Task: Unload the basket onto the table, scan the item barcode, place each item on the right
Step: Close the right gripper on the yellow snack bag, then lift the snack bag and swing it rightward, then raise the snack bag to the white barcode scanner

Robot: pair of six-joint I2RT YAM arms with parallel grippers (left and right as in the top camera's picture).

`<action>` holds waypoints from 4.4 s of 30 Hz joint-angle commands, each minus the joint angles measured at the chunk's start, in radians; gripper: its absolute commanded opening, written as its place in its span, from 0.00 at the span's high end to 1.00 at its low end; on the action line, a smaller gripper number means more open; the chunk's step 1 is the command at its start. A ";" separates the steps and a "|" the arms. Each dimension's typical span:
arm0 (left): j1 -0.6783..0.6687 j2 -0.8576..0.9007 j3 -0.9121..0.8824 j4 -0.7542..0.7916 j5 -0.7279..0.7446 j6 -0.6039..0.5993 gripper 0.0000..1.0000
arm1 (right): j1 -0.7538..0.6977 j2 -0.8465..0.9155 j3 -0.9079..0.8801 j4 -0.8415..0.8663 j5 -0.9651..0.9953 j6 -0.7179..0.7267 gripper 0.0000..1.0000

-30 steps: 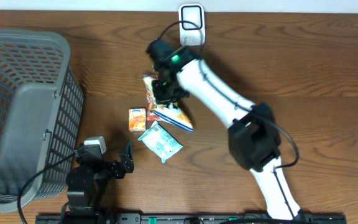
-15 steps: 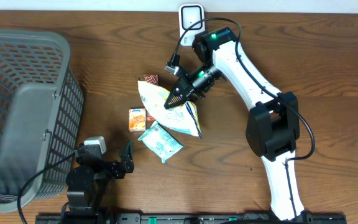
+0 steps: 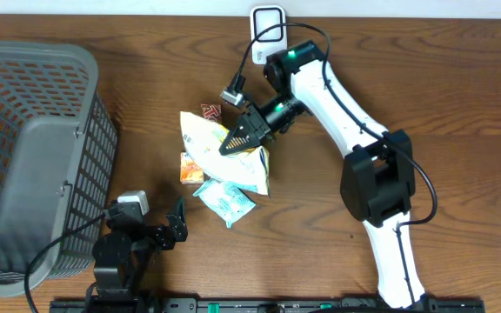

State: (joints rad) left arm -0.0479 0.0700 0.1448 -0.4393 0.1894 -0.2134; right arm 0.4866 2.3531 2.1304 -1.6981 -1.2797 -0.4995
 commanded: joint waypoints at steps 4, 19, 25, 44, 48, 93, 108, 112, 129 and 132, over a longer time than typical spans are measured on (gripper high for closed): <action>-0.003 -0.001 -0.014 -0.017 0.009 -0.010 0.02 | -0.010 -0.100 -0.129 -0.004 -0.010 -0.129 0.99; -0.003 -0.001 -0.014 -0.017 0.009 -0.010 0.02 | -0.127 -0.445 -0.815 -0.004 -0.136 -0.534 0.99; -0.003 -0.001 -0.014 -0.017 0.009 -0.010 0.02 | -0.159 -0.539 -0.855 -0.004 -0.144 -0.537 0.99; -0.003 -0.001 -0.014 -0.017 0.009 -0.010 0.02 | -0.282 -0.566 -0.855 -0.004 -0.063 -0.411 0.99; -0.003 0.000 -0.014 -0.017 0.009 -0.010 0.02 | -0.326 -0.566 -0.857 -0.004 -0.031 -0.391 0.99; -0.003 -0.001 -0.014 -0.017 0.009 -0.010 0.02 | -0.194 -0.567 -0.688 0.964 1.308 0.683 0.99; -0.003 0.000 -0.014 -0.017 0.009 -0.010 0.02 | -0.079 -0.297 -0.303 1.094 1.514 0.587 0.99; -0.003 0.000 -0.014 -0.017 0.009 -0.010 0.02 | -0.079 -0.131 -0.078 1.020 1.518 0.569 0.99; -0.003 -0.001 -0.014 -0.017 0.009 -0.010 0.02 | -0.051 0.134 0.236 0.943 1.527 0.569 0.99; -0.003 0.000 -0.014 -0.017 0.009 -0.010 0.02 | -0.041 0.134 0.238 0.943 1.529 0.564 0.99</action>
State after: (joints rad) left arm -0.0479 0.0700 0.1448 -0.4397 0.1894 -0.2134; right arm 0.4259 2.4741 2.3314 -0.7589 0.2253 0.0845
